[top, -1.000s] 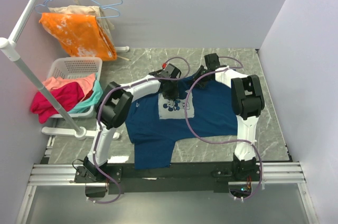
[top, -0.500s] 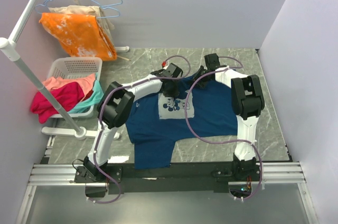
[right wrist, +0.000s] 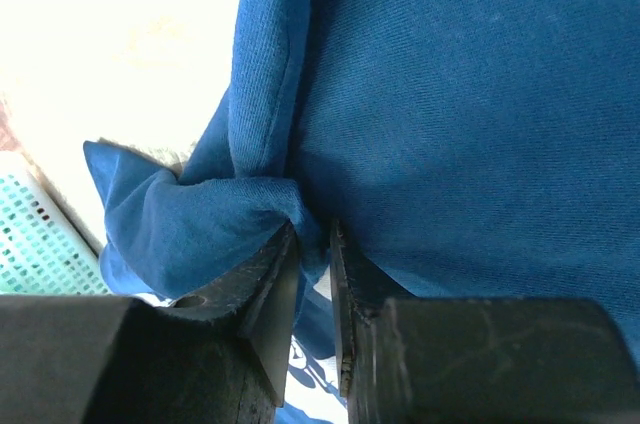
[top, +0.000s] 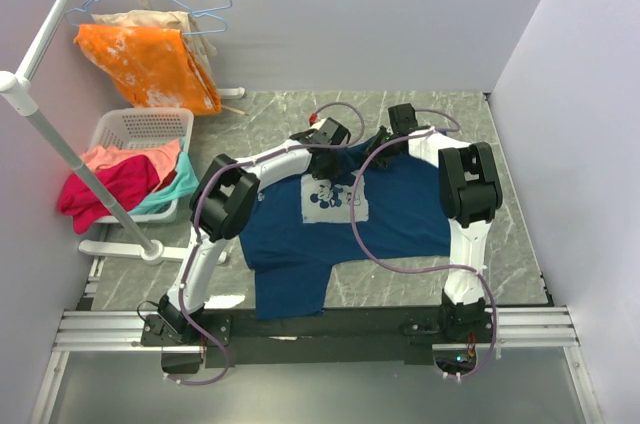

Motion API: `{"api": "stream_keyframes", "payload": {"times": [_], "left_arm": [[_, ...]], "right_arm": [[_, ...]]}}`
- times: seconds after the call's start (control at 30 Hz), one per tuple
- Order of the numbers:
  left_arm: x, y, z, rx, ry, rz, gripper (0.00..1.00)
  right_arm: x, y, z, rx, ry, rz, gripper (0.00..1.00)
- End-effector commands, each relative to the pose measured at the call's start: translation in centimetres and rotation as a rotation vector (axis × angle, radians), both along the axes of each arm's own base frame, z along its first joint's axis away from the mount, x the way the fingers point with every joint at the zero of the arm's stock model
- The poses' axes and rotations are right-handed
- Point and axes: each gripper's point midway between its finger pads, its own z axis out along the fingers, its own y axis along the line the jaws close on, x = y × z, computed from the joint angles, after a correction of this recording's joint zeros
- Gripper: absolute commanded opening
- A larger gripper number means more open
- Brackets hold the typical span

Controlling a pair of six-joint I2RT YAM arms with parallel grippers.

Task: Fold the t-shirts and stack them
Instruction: Fold the tshirt

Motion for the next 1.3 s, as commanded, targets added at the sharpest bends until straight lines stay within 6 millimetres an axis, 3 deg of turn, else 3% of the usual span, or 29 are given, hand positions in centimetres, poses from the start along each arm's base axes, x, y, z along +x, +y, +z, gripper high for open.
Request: {"api": "stream_keyframes", "payload": {"times": [0.0,0.53,0.63,0.7,0.83,0.97,1.07,1.27], "left_arm": [[0.2,0.8,1.0,0.040,-0.026,0.019,0.01],[0.1,2.2,6.6,0.029,-0.111,0.051,0.01],[0.2,2.6,8.0,0.025,-0.139,0.073,0.01],[0.5,3.2,9.4,0.029,-0.174,0.096,0.01],[1.3,4.3,12.6,0.021,-0.244,0.137,0.01],[2.5,6.2,16.6,-0.026,-0.314,0.190,0.01],[3.1,7.7,18.6,-0.036,-0.349,0.228,0.01],[3.3,10.6,21.3,-0.037,-0.398,0.285,0.01]], "right_arm": [[-0.8,0.0,1.0,-0.001,-0.002,0.006,0.26],[-1.2,-0.1,1.1,0.001,0.000,0.001,0.25],[-1.4,-0.4,1.7,-0.013,-0.012,0.000,0.28],[-1.4,-0.8,3.1,-0.030,-0.051,-0.002,0.32],[-1.4,-1.8,6.6,-0.083,-0.154,-0.003,0.52],[-0.8,-3.7,11.4,-0.141,-0.262,-0.055,0.55],[-0.6,-5.4,13.5,-0.167,-0.295,-0.116,0.56],[-0.5,-9.0,13.6,-0.213,-0.263,-0.233,0.55]]}}
